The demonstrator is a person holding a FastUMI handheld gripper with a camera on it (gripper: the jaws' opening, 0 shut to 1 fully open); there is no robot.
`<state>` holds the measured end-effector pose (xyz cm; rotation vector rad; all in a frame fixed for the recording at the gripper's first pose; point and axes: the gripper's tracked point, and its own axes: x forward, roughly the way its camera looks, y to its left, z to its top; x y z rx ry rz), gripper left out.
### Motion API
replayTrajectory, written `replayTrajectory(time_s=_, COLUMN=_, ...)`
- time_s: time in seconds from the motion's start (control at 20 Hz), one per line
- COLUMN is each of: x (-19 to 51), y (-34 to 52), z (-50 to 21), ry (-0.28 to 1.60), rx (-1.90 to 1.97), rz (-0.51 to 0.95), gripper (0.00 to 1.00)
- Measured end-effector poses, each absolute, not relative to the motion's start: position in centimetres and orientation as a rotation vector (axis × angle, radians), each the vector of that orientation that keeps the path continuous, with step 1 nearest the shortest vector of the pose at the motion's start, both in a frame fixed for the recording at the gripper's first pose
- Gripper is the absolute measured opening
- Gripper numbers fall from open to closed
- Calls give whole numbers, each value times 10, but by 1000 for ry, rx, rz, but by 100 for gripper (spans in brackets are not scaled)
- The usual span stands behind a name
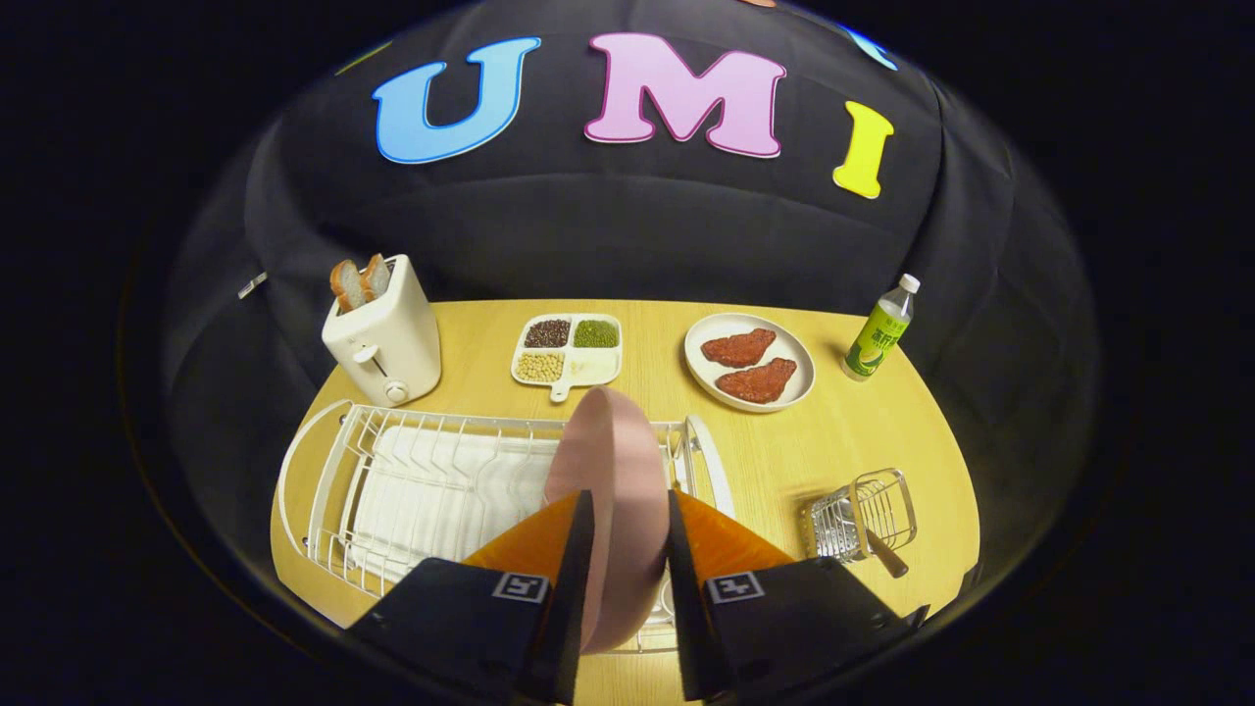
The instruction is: Take the plate from the dish rack, then take the spoon from the basket and place it into the plate.
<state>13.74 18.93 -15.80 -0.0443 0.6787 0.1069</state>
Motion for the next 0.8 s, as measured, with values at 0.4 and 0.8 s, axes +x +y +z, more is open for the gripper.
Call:
replayTrajectory(time_s=0.4, x=141, y=200, z=-146, ry=642, rx=-45, rz=69, gripper=31)
replayTrajectory(time_s=0.8, x=139, y=179, z=-139, ry=648, rx=-19, rz=30, gripper=31)
